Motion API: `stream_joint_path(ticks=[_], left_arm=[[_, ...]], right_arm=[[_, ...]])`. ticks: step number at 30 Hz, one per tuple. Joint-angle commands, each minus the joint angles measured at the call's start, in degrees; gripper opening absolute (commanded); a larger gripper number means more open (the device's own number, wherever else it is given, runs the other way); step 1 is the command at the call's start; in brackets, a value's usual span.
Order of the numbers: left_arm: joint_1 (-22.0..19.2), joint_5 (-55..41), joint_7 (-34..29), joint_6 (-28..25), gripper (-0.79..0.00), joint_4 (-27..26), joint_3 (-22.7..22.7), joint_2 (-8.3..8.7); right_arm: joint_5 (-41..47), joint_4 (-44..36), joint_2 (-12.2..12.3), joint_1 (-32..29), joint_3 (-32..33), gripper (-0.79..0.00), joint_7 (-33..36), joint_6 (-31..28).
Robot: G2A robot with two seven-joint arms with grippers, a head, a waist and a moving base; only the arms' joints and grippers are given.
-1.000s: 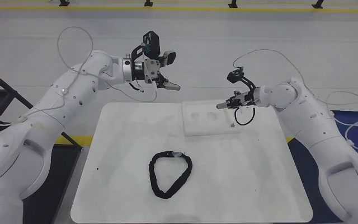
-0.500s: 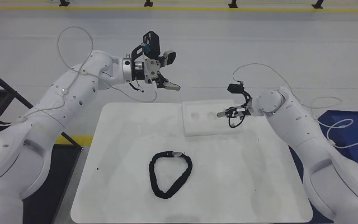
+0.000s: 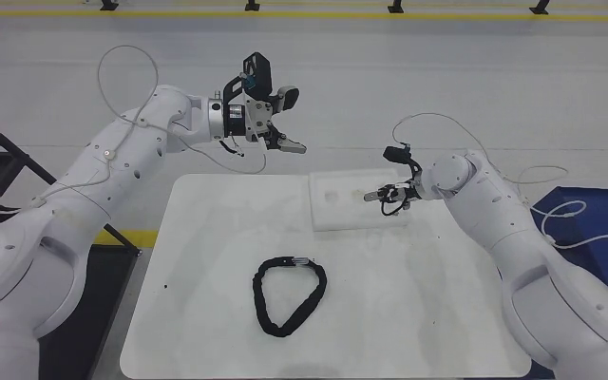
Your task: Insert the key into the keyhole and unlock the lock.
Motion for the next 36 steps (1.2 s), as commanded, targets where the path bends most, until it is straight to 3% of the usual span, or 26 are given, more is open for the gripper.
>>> stream_joint_path(ticks=[1, 15, 31, 36], left_arm=[[0.00, -0.01, -0.01, 0.00, 0.000, 0.00, 0.00, 0.00], [0.00, -0.01, -0.01, 0.00, 0.000, 0.00, 0.00, 0.00], [0.00, -0.01, -0.01, 0.00, 0.000, 0.00, 0.00, 0.00], [0.00, -0.01, -0.01, 0.00, 0.000, 0.00, 0.00, 0.00]], right_arm=[[-0.01, 0.00, 0.00, 0.00, 0.00, 0.000, -0.01, 0.00], [0.40, -0.48, 0.08, -0.88, 0.40, 0.000, -0.93, 0.38], [-9.01, -4.09, 0.10, -2.80, -0.96, 0.000, 0.80, 8.94], [-11.03, -3.79, -0.27, -2.99, -1.09, -0.234, 0.00, 10.25]])
